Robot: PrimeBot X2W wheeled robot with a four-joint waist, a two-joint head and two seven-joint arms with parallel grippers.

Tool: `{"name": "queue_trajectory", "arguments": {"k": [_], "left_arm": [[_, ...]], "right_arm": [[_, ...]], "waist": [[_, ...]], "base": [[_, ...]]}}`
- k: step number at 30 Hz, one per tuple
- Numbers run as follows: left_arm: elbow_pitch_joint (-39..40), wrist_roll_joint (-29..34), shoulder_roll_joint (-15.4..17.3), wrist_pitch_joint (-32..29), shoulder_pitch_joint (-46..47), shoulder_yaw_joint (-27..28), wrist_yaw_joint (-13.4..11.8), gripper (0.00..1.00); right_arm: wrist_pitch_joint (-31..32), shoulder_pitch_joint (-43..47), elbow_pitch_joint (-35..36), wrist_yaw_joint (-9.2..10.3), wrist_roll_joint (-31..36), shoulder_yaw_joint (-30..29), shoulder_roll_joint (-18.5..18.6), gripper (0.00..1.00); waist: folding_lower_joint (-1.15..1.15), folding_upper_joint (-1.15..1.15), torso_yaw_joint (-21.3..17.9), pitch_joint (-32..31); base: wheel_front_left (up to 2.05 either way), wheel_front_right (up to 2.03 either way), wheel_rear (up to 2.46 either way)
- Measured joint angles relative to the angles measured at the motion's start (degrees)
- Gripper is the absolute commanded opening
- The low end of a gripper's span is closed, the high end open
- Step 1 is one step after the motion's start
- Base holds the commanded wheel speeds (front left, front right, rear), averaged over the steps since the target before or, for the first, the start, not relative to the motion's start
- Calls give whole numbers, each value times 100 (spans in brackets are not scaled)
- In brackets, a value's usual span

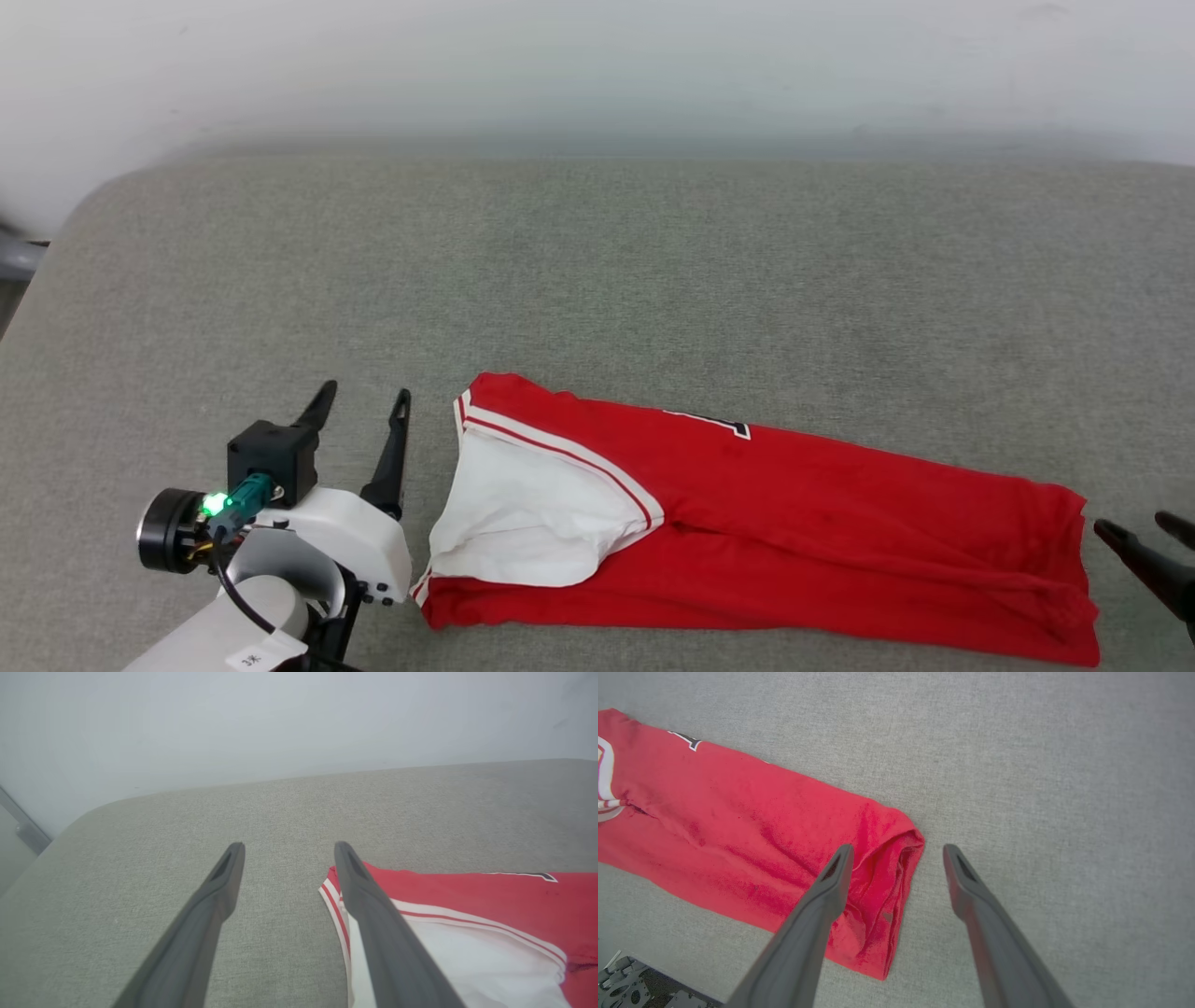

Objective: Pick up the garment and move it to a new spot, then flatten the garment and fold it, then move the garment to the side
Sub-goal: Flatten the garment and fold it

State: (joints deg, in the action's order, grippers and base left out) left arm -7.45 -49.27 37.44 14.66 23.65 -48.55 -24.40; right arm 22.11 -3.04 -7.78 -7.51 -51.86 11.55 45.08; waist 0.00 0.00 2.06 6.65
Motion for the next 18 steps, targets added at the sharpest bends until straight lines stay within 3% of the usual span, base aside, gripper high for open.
{"name": "queue_trajectory", "arguments": {"k": [5,18], "left_arm": [[126,528,-199,23,-174,511,-201,100],[470,2036,-1061,24,-989,1840,-79,100]], "right_arm": [[465,6,-252,0,-256,67,46,100],[531,-321,-1112,1,-367,530,-367,100]], "waist": [[0,0,121,83],[0,0,486,323]], "base": [[0,0,0],[0,0,0]]}}
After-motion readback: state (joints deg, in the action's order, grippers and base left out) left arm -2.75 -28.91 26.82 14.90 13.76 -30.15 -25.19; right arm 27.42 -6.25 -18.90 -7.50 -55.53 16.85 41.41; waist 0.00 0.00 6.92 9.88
